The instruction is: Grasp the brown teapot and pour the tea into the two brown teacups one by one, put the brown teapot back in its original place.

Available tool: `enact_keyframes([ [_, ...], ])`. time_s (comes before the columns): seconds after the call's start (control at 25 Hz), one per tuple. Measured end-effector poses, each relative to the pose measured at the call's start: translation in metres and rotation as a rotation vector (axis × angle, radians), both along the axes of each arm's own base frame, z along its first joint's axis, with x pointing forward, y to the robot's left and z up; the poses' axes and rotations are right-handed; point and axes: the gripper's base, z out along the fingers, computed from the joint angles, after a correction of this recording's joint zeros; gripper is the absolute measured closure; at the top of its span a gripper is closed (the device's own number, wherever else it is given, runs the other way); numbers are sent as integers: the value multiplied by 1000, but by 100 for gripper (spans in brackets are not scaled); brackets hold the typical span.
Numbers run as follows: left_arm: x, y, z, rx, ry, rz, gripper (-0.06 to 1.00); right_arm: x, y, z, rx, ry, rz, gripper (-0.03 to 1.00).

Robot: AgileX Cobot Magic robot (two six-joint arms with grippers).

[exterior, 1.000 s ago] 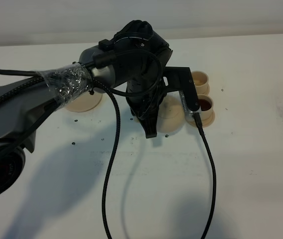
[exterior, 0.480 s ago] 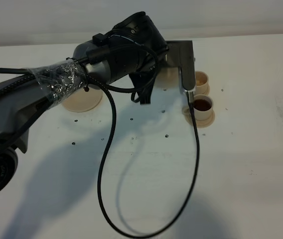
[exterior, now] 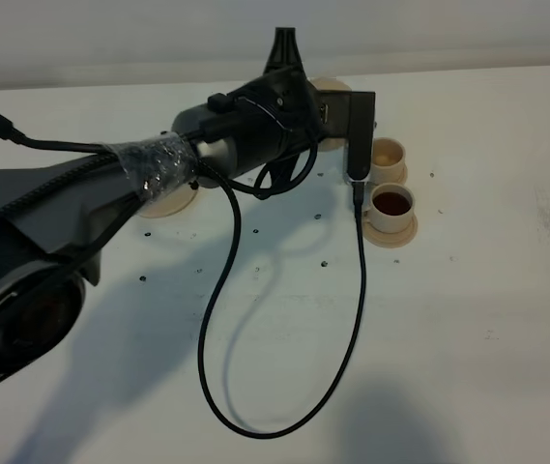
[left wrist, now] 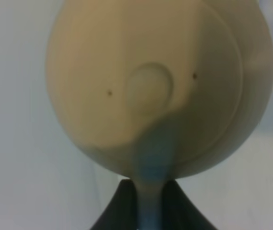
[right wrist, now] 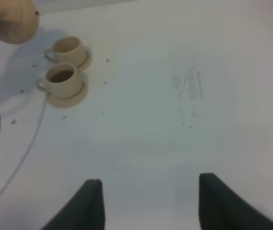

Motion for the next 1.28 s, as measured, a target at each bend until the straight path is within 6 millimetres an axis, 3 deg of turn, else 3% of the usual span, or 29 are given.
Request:
enact_keyframes([
  [0.28, 5, -4, -9, -22, -11, -44, 84, 0, 0, 0, 0, 0, 0, 50],
  [0.68, 13, 7, -10, 47, -22, -76, 84, 0, 0, 0, 1, 0, 0, 50],
  [1.0, 17, 7, -34, 139, 5, -155, 84, 0, 0, 0, 0, 0, 0, 50],
  [1.28, 19, 4, -33, 119, -20, -178, 84, 0, 0, 0, 0, 0, 0, 50],
])
